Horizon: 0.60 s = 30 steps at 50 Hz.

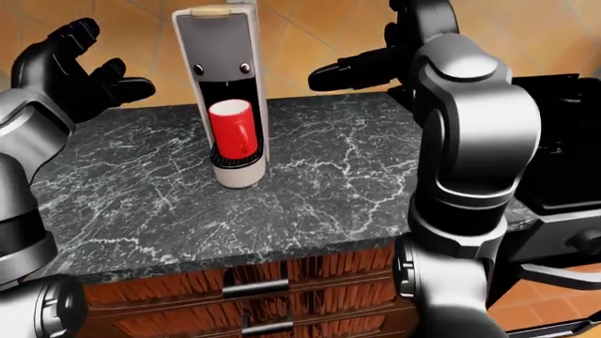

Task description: Press the button on the coffee machine to serve coffee.

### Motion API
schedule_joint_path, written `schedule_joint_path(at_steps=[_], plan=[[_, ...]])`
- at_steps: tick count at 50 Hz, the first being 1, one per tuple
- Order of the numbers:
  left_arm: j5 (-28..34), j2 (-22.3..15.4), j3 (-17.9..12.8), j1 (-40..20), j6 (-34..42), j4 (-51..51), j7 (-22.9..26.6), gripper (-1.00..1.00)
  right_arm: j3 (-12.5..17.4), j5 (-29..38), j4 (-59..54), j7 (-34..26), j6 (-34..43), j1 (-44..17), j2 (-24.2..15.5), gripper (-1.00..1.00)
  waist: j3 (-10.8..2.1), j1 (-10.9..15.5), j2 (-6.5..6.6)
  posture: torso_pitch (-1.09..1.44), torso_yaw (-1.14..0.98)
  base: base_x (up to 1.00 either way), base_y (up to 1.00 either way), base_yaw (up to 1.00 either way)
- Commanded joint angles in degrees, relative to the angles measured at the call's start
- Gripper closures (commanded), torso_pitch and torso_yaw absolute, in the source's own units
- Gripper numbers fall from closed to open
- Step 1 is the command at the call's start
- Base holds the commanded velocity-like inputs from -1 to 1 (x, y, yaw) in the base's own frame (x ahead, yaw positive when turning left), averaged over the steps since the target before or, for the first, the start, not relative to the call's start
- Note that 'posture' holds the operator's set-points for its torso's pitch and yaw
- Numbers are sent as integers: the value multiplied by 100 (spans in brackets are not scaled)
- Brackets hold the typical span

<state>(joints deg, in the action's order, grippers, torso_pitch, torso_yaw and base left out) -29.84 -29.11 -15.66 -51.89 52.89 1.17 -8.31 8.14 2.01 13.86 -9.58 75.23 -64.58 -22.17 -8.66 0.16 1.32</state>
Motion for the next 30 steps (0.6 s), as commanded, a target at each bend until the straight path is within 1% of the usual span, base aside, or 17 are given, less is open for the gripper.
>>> schedule_joint_path(at_steps=[1,7,9,11,13,16,22,25,28,30], plan=[[-3,-74,-52,-199,-146,140,-3,-100,48,28,122,35,-176,-175,-50,-100,-134,-2,6,-31,0,0,0,0],[-51,-58,-55,-225,-35,240,-44,-100,51,0,146,83,-237,-81,35,-100,-381,-2,12,-37,0,0,0,0],[22,-28,-4,-162,-208,124,27,-100,51,-7,142,89,-218,-99,21,-100,-468,-1,11,-39,0,0,0,0],[17,-35,-20,-196,-152,158,16,-100,52,-19,133,87,-214,-123,11,-100,-554,6,11,-41,0,0,0,0],[64,-16,-3,-165,-268,91,59,-100,52,-24,125,93,-221,-126,8,-100,-619,16,14,-41,0,0,0,0],[34,-14,-27,-203,-148,193,-1,-100,51,-32,113,100,-239,-126,8,-100,-674,24,13,-41,0,0,0,0],[14,-3,-8,-196,-89,239,50,-100,53,-51,131,125,-245,-107,16,-100,-787,39,2,-45,0,0,0,0],[-114,44,-102,-205,26,368,-45,-100,55,-63,132,131,-236,-111,11,-100,-813,50,-2,-45,0,0,0,0],[-222,38,-64,-134,56,475,-22,-100,51,-71,114,127,-223,-146,-10,-100,-818,56,-2,-45,0,0,0,0],[-360,39,-136,-153,201,604,-97,-100,46,-74,113,127,-210,-165,-13,-100,-819,63,-2,-45,0,0,0,0]])
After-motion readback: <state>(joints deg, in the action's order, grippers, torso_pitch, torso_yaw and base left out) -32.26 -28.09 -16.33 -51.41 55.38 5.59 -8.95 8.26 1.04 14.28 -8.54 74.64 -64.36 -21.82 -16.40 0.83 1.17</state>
